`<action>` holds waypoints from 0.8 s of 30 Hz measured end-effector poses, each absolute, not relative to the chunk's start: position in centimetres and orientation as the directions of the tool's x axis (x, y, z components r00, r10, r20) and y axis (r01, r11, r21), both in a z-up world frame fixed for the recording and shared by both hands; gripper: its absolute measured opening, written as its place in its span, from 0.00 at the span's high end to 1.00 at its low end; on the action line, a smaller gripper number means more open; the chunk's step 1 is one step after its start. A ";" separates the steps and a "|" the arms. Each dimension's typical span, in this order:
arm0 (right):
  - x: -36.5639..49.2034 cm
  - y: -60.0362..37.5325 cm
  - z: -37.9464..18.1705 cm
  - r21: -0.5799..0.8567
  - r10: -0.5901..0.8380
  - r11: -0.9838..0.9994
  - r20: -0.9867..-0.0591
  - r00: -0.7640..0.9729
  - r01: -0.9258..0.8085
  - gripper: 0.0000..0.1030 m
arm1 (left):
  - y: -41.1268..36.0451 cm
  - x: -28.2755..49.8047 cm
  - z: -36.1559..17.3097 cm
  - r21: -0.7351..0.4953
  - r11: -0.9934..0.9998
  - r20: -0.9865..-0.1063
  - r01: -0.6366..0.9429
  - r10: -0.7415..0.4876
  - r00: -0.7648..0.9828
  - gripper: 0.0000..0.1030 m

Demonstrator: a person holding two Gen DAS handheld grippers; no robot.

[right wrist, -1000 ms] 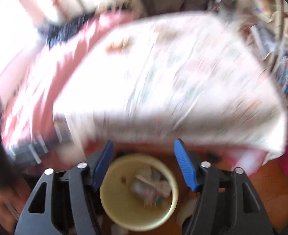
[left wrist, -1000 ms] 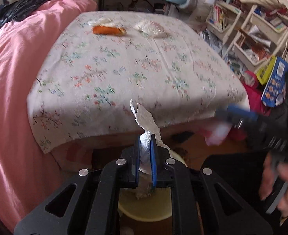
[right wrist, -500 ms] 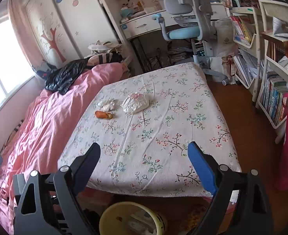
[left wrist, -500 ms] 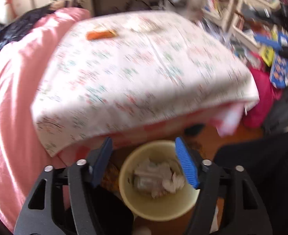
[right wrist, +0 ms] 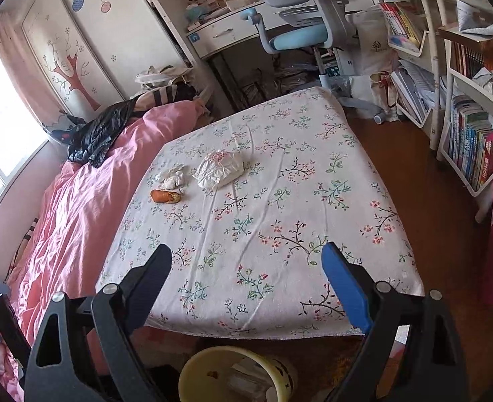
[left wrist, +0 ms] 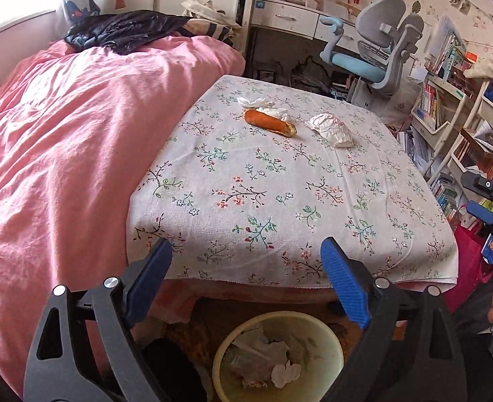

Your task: Collect trash

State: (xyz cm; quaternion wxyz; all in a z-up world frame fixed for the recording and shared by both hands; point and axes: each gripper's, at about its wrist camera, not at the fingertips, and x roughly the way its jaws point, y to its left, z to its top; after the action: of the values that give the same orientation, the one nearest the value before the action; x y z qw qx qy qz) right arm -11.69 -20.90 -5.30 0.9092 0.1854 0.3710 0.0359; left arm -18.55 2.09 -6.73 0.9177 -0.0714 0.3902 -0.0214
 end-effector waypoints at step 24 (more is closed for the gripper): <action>-11.9 -20.4 -5.2 0.308 0.180 0.950 -0.681 0.710 0.055 0.15 | 2.1 -18.7 -7.2 -0.150 0.988 -0.705 -0.044 -0.075 0.705 0.16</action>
State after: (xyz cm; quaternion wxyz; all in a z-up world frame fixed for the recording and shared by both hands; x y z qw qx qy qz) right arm -11.87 -20.36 -5.22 0.9115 0.1548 0.3795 0.0342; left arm -18.67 2.14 -7.15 0.9202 -0.0778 0.3837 -0.0084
